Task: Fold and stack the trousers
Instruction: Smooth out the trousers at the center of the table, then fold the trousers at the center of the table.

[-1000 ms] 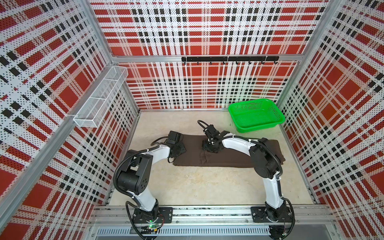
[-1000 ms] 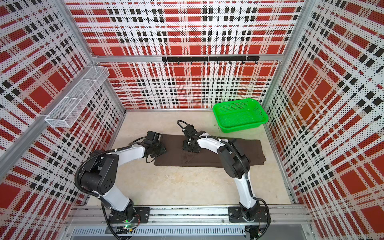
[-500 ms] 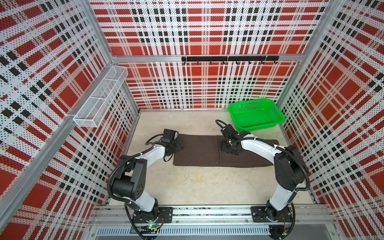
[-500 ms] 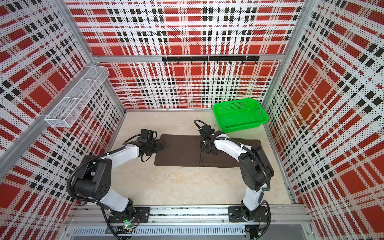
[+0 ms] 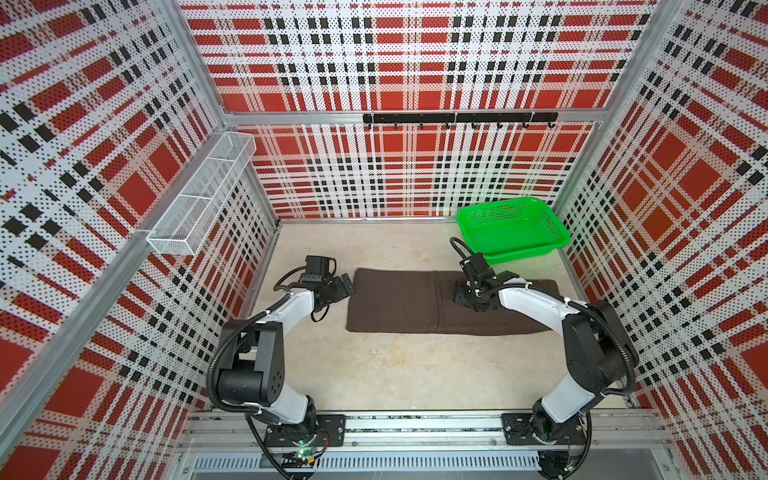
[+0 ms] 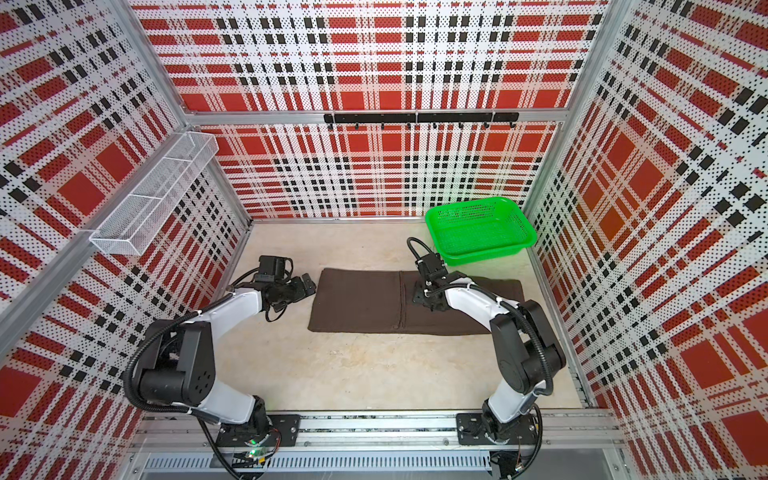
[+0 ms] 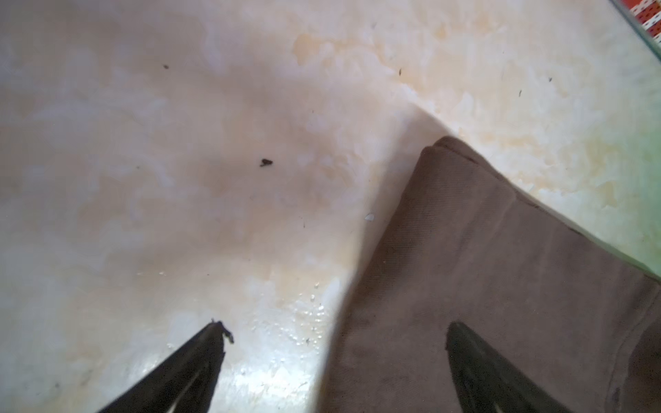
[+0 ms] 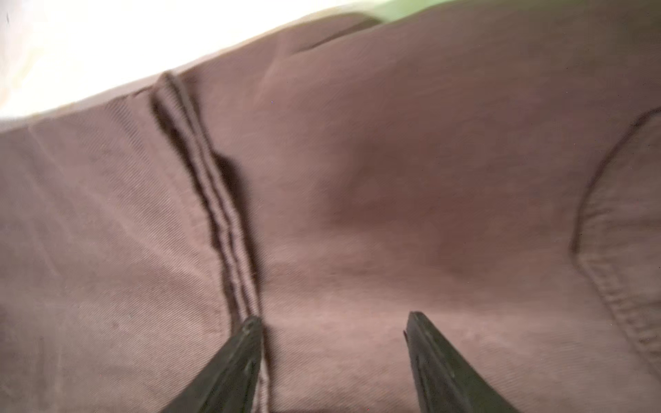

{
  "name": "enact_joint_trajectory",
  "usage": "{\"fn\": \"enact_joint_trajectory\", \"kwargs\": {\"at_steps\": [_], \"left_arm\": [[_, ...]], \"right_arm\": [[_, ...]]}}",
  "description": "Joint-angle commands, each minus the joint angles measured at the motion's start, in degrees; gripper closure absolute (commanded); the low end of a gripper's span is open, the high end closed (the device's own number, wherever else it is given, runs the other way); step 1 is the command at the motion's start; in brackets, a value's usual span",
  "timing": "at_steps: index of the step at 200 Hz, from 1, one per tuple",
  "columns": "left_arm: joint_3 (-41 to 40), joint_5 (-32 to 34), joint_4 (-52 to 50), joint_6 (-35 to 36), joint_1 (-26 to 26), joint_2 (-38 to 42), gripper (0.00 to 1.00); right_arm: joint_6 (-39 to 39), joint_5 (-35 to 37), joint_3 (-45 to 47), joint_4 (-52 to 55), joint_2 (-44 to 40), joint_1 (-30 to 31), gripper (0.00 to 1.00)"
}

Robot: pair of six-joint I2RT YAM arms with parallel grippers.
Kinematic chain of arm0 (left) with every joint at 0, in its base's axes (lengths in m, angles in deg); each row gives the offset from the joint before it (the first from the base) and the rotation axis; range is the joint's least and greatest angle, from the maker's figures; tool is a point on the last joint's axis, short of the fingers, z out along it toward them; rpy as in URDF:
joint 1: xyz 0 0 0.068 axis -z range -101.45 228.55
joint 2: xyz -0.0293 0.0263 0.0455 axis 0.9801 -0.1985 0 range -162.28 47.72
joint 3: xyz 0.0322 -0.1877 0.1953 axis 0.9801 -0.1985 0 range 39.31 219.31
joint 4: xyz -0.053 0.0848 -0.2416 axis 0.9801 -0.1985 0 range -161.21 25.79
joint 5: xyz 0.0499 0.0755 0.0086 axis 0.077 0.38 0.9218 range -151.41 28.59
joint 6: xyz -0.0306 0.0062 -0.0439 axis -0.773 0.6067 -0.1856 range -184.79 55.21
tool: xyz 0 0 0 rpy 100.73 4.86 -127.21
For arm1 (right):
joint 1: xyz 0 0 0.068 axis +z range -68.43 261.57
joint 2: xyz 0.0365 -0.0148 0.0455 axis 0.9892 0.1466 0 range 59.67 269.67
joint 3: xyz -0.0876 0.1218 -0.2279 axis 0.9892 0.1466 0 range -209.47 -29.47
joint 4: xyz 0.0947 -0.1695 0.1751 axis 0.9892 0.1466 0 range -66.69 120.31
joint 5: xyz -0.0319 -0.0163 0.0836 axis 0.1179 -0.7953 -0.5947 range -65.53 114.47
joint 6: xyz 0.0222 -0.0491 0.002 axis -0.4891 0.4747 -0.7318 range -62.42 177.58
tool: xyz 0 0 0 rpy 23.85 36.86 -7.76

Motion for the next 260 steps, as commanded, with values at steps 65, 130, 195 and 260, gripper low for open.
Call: {"fn": "enact_joint_trajectory", "kwargs": {"at_steps": [65, 130, 195, 260], "left_arm": [[-1.0, -0.7, 4.2, 1.1, 3.1, -7.0, 0.09], [-2.1, -1.7, 5.6, 1.3, 4.2, -8.7, 0.19], [-1.5, -3.4, 4.0, 1.8, 7.0, -10.2, 0.30], [-1.0, -3.7, 1.7, 2.3, 8.4, -10.3, 0.36]], "right_arm": [[1.9, -3.9, 9.7, -7.6, -9.7, -8.9, 0.33], [2.1, -4.5, 12.4, -8.7, -11.3, -10.6, 0.33], [2.4, -4.4, 12.9, -8.7, -12.0, -11.4, 0.33], [2.4, -5.4, 13.1, -9.3, -12.0, -13.1, 0.33]]}}
